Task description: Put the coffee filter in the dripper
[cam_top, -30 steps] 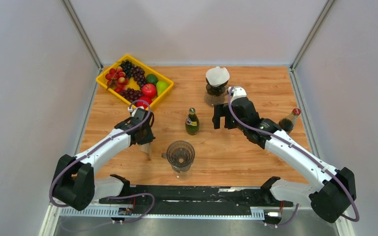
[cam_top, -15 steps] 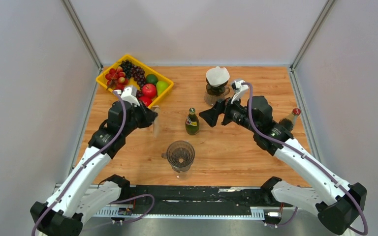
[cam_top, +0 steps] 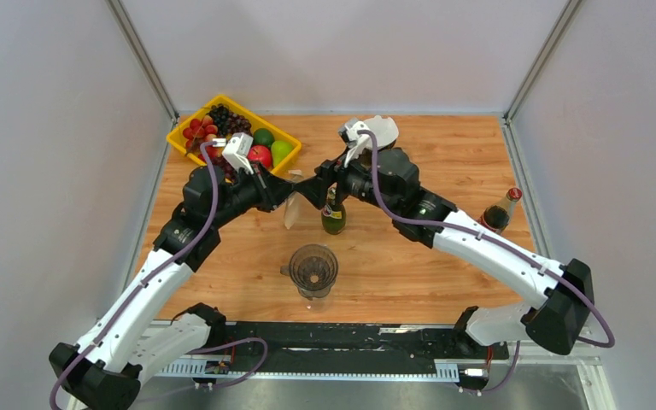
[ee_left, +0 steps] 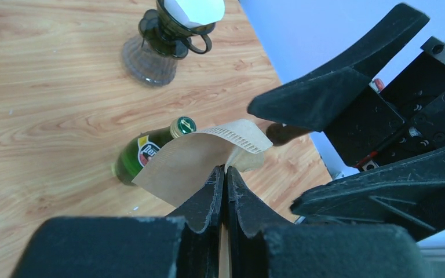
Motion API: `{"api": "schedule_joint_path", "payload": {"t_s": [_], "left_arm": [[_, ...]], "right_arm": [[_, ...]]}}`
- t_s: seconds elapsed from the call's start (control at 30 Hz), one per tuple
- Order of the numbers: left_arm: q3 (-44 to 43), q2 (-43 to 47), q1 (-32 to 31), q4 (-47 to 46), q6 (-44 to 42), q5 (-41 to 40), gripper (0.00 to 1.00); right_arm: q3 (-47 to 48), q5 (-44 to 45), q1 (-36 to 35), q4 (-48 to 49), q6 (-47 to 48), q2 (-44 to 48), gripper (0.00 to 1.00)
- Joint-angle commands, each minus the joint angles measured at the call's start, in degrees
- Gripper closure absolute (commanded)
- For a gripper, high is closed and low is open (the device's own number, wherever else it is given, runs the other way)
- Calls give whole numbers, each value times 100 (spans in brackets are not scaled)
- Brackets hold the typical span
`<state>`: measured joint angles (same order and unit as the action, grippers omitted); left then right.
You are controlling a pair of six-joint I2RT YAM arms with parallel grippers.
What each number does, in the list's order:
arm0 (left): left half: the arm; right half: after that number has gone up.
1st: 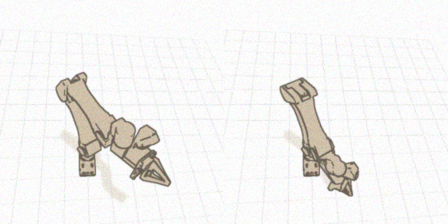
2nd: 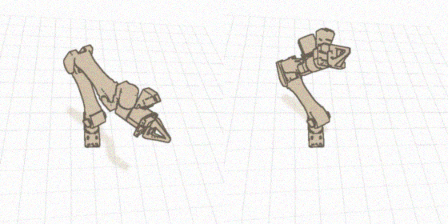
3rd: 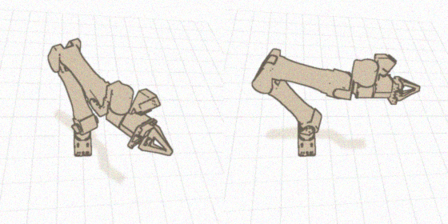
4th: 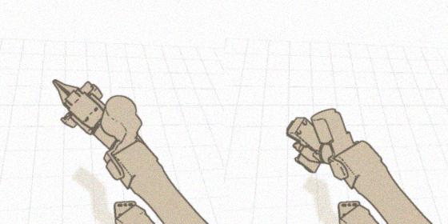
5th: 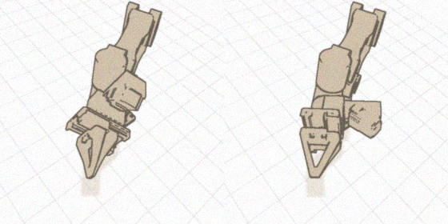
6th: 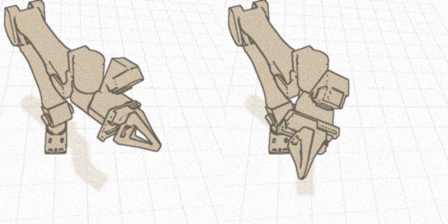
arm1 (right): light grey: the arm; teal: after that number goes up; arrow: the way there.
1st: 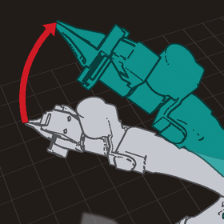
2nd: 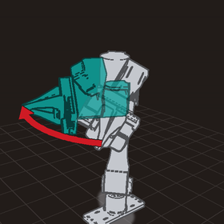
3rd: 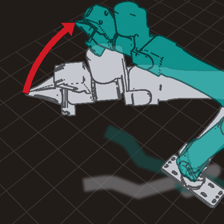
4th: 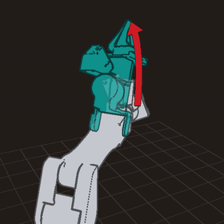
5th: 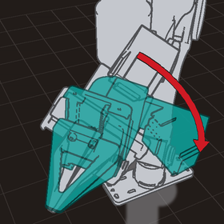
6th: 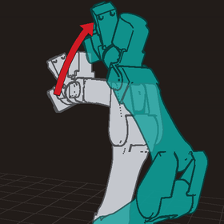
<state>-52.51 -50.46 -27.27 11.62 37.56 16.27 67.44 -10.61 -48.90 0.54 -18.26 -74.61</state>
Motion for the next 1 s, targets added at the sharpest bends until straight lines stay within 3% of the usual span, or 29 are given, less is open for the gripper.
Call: {"api": "schedule_joint_path", "payload": {"t_s": [0.0,0.2,0.43,0.7,0.83,0.97], "left_arm": [[-260,-159,-126,-286,-4,143,89],[-316,-252,-201,-292,4,61,89],[-340,-309,-234,-264,21,-85,89],[-374,-346,-256,-261,40,-104,89],[-376,-339,-262,-289,49,-96,87],[-390,-342,-270,-317,53,-68,85]], "right_arm": [[501,828,-245,333,454,-298,28],[557,1501,-438,333,539,-452,41],[543,1416,-509,298,527,-529,53],[578,1604,-532,263,466,-519,78],[575,1748,-527,254,466,-480,99],[586,1736,-524,254,443,-463,100]]}}
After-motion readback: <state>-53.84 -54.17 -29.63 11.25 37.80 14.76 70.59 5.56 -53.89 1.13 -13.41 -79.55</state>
